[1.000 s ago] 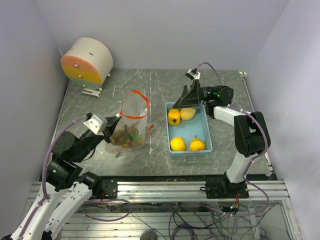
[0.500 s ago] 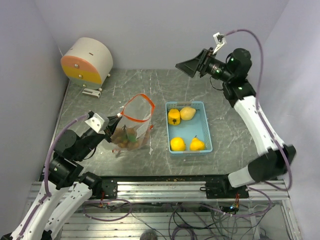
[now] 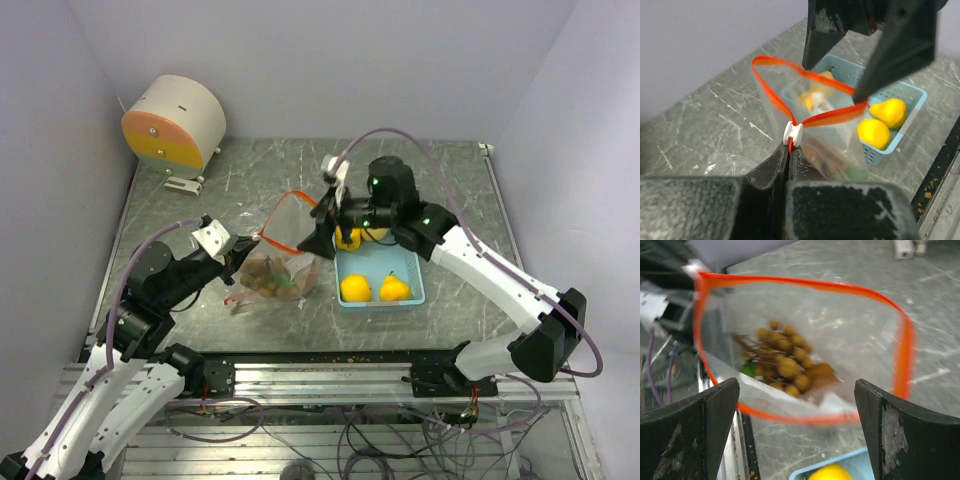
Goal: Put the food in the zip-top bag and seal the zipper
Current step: Zip the zipper food storage bag at the center of the board.
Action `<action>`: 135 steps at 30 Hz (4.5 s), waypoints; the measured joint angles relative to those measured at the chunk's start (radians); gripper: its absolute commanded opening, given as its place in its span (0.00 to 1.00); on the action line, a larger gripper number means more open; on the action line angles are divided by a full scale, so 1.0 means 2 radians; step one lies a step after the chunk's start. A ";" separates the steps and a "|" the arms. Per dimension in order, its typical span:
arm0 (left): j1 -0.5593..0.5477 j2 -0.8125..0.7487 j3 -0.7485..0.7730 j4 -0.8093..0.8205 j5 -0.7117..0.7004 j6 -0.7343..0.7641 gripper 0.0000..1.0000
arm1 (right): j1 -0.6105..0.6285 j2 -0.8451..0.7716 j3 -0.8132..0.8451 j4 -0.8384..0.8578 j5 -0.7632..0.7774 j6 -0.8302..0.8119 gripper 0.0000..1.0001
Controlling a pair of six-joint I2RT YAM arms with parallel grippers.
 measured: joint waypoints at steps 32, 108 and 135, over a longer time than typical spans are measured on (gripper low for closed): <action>0.000 0.008 0.022 -0.074 0.035 0.017 0.07 | 0.088 0.011 -0.003 0.127 -0.143 -0.117 0.69; 0.000 -0.028 0.013 -0.089 -0.028 0.001 0.07 | 0.041 0.087 0.020 0.049 -0.118 -0.154 0.00; -0.003 -0.043 0.016 -0.086 -0.175 -0.020 0.07 | -0.079 0.065 -0.056 0.089 -0.012 -0.095 0.36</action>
